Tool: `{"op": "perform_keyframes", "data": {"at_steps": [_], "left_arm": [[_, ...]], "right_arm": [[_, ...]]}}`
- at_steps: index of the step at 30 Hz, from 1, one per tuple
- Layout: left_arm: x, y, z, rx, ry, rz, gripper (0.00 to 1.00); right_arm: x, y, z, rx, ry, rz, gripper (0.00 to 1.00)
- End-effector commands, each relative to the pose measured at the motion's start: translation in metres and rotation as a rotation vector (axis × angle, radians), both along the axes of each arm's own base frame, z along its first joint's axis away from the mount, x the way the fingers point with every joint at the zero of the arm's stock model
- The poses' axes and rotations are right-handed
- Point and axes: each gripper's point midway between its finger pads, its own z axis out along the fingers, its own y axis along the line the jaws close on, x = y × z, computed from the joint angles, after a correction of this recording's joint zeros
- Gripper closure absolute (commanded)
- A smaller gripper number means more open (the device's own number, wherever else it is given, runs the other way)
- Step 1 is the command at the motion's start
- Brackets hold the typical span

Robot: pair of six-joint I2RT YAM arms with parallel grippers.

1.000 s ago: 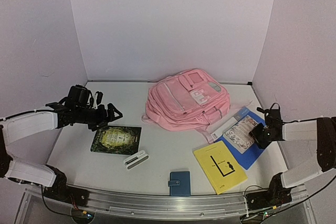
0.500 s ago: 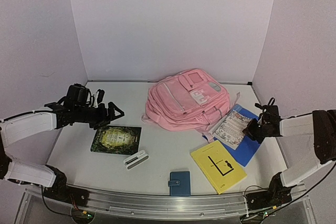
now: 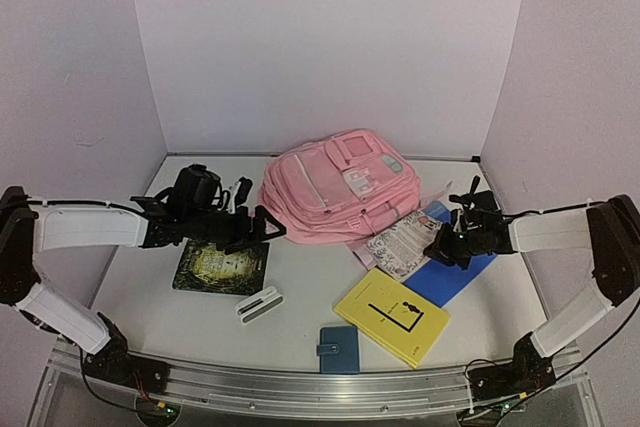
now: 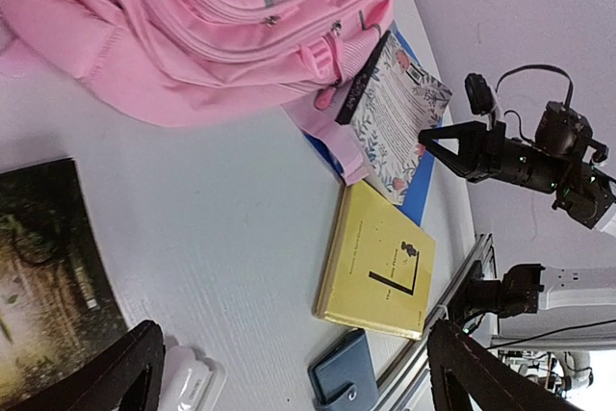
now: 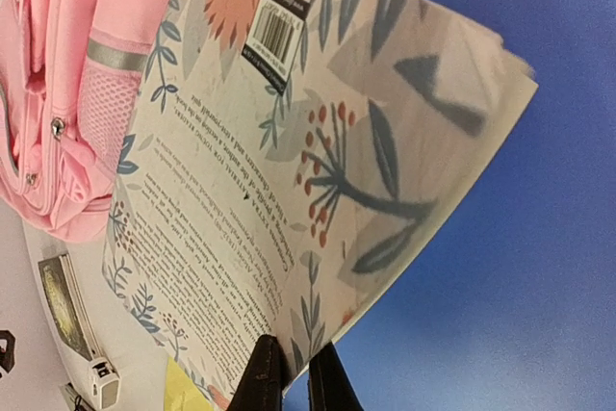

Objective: Pack the student bag
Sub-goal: Pick up the book from the center of the board.

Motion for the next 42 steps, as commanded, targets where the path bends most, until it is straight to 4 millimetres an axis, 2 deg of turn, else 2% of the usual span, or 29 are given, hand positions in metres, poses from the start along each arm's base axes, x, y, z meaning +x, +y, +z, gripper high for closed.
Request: {"op": "perform_keyframes", "data": {"at_steps": [1, 6, 8, 11, 18, 23, 27, 35, 42], "left_arm": [[0.012, -0.054, 0.028, -0.102, -0.068, -0.055, 0.06], [0.017, -0.099, 0.024, -0.103, -0.092, -0.139, 0.10], [0.023, -0.109, 0.017, -0.092, -0.093, -0.156, 0.12], [0.034, -0.126, 0.018, -0.102, -0.123, -0.186, 0.17], [0.054, -0.165, -0.016, -0.089, -0.112, -0.262, 0.25], [0.064, -0.175, -0.045, -0.042, -0.097, -0.253, 0.26], [0.072, -0.176, -0.059, -0.011, -0.106, -0.234, 0.26], [0.074, -0.187, -0.081, -0.004, -0.069, -0.263, 0.27], [0.069, -0.197, -0.085, -0.039, -0.039, -0.303, 0.34]], "right_arm": [[0.016, 0.051, 0.031, 0.081, -0.105, 0.138, 1.00], [0.011, 0.070, 0.022, 0.069, -0.089, 0.196, 1.00], [0.010, 0.071, 0.018, 0.061, -0.084, 0.201, 1.00], [0.009, 0.075, 0.013, 0.053, -0.079, 0.213, 1.00], [0.007, 0.081, 0.006, 0.049, -0.076, 0.228, 1.00], [0.006, 0.083, 0.008, 0.051, -0.084, 0.230, 1.00], [0.005, 0.081, 0.008, 0.051, -0.086, 0.224, 1.00], [0.004, 0.080, 0.011, 0.057, -0.094, 0.217, 1.00], [0.005, 0.080, 0.010, 0.055, -0.095, 0.206, 1.00]]}}
